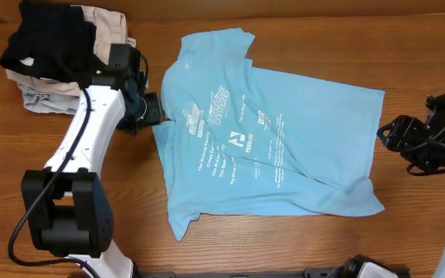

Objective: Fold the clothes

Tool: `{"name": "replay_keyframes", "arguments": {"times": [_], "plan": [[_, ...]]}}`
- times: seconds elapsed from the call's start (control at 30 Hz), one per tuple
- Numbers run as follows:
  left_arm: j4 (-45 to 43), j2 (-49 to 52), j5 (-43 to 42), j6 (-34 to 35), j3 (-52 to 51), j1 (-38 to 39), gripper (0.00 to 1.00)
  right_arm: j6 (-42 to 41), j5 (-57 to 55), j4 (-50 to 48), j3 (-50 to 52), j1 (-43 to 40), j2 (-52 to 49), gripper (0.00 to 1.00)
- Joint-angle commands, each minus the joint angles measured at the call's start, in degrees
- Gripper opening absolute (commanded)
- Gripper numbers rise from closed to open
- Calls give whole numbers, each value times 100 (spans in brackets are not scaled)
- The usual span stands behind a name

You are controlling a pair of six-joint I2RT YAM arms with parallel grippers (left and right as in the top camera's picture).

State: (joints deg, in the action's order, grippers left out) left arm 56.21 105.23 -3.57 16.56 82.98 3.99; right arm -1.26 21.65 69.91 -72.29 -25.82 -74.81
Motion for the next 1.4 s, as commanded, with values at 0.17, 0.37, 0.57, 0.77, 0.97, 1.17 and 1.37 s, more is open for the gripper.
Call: {"name": "replay_keyframes", "arguments": {"times": [0.17,0.37,0.57,0.77,0.97,1.17,1.37], "plan": [[-1095,44,101,-44,-863,4,43,37,33,-46,13,26,-9,66],[-1644,52,122,-155,-1113,15,37,39,26,-26,13,26,-9,67],[-2098,52,101,-151,-1438,15,37,39,-61,-55,13,26,-9,67],[-2284,175,-79,-149,-1443,26,37,39,-59,-72,13,26,-9,67],[-2400,518,-247,-107,-1443,24,30,42,-66,-70,13,26,-11,67],[-2409,575,-245,-107,-1416,13,11,39,-144,-74,13,26,-13,67],[-1950,566,-76,-109,-761,-138,4,39,-144,-79,13,26,-13,67]]}}
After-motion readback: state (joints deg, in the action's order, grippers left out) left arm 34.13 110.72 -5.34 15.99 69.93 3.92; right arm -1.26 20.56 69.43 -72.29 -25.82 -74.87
